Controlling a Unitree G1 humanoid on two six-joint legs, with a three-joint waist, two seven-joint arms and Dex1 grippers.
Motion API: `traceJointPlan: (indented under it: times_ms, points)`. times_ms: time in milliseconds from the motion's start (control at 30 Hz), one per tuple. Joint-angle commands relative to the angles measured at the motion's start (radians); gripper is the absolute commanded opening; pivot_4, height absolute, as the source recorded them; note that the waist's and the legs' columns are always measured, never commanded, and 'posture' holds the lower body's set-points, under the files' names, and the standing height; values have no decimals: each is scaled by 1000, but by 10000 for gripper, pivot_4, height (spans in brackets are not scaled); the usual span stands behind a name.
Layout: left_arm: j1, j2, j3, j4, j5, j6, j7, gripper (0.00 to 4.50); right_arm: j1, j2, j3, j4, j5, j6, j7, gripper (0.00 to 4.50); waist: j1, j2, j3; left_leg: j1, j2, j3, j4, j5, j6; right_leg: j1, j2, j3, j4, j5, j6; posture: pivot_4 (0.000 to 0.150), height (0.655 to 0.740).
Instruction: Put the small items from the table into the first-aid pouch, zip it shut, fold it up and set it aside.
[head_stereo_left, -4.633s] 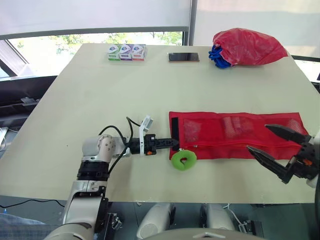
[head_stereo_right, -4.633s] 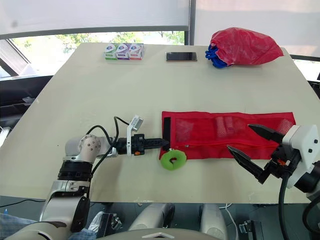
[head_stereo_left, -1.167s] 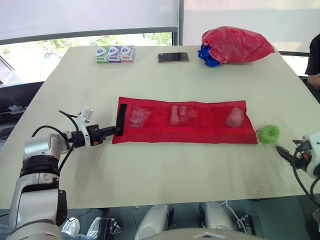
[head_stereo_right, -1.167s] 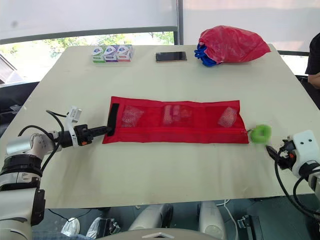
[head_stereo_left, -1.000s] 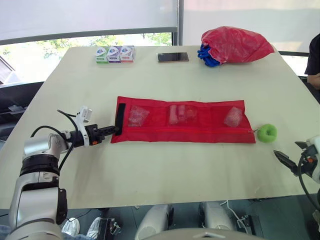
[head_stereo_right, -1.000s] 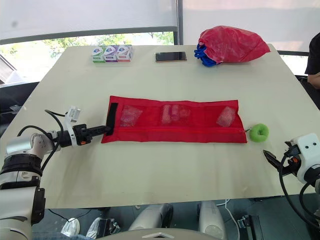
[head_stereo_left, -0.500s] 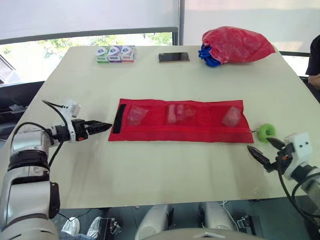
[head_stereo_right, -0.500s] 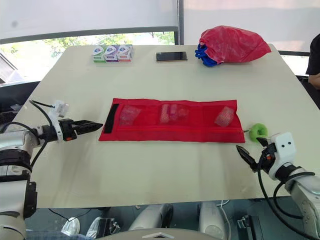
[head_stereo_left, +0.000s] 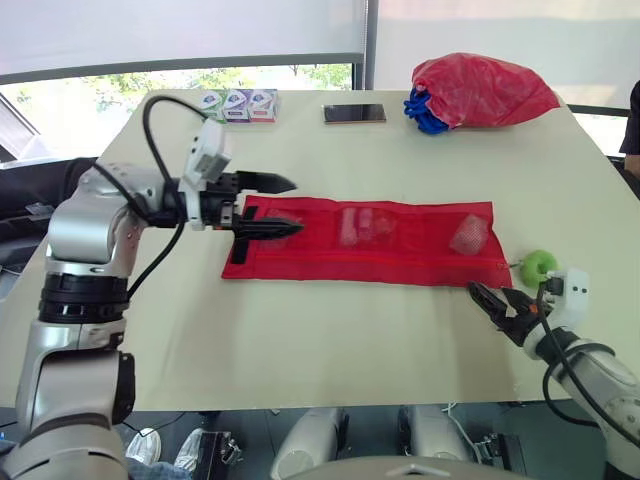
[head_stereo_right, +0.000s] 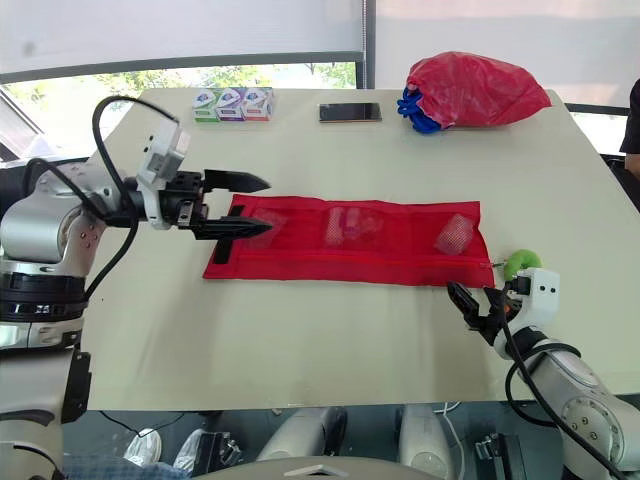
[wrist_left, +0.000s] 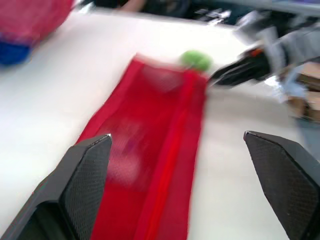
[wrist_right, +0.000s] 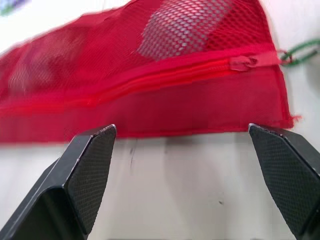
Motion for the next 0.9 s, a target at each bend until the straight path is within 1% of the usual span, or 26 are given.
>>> traceJointPlan:
  times_ms: [33,233,333,433,533,667,767,800,833,867,900]
  points:
    - [-46,-8,-7,-82,-62,46,-1,44896,-13,71,-28,-44,109,15,-154,45000,-7,0,0,0,0,0,0,0,0,0,0,0,0,0,0,1500,7400]
    - [-97,-25,-32,-117,-86,62,-3,44896,-33,211,-11,-21,272,-30,-405,45000,-17,0,0,1,1,0,0,0,-1,0,6,0,1,0,0,1500,7400]
    - [-99,-25,-35,-124,-101,66,-7,44896,-46,241,15,2,305,-81,-466,45000,-20,0,0,2,2,1,-1,0,-1,0,7,1,1,0,0,1500,7400]
    - [-90,-23,-38,-124,-99,55,-13,44896,-106,290,22,64,299,-177,-503,45000,-22,0,0,2,3,2,-1,1,-1,0,9,2,1,1,-1,1500,7400]
    - [-81,-16,-35,-125,-100,48,-21,44896,-138,314,30,112,313,-263,-506,45000,-22,0,0,3,4,3,-1,1,-2,0,11,3,0,1,-2,1500,7400]
    - [-78,-10,-32,-126,-103,46,-29,44896,-148,292,61,136,315,-348,-459,45000,-22,0,0,3,5,3,-1,1,-2,0,12,3,0,1,-2,1500,7400]
    - [-78,-12,-33,-123,-100,42,-34,44896,-150,272,99,135,310,-391,-381,45000,-22,2,1,3,5,3,-1,1,-2,0,12,3,0,1,-2,1500,7400]
    - [-77,-13,-34,-122,-98,39,-34,45000,-150,267,109,136,308,-403,-359,40985,-22,2,1,3,5,3,-1,1,-2,0,12,4,0,1,-2,1500,7400]
    - [-76,-14,-36,-121,-95,35,-34,45000,-147,259,116,139,304,-410,-349,40985,-22,3,2,3,5,3,-1,1,-2,0,12,4,0,1,-2,1500,7400]
    - [-75,-14,-37,-120,-94,33,-34,45000,-142,250,123,141,296,-417,-337,37937,-22,3,2,3,5,3,-1,1,-2,-1,12,4,0,1,-2,1500,7400]
    - [-76,-15,-38,-119,-93,31,-34,45000,-138,244,128,143,289,-425,-327,33196,-22,4,2,3,5,3,-2,1,-2,-1,12,4,0,1,-2,1500,7400]
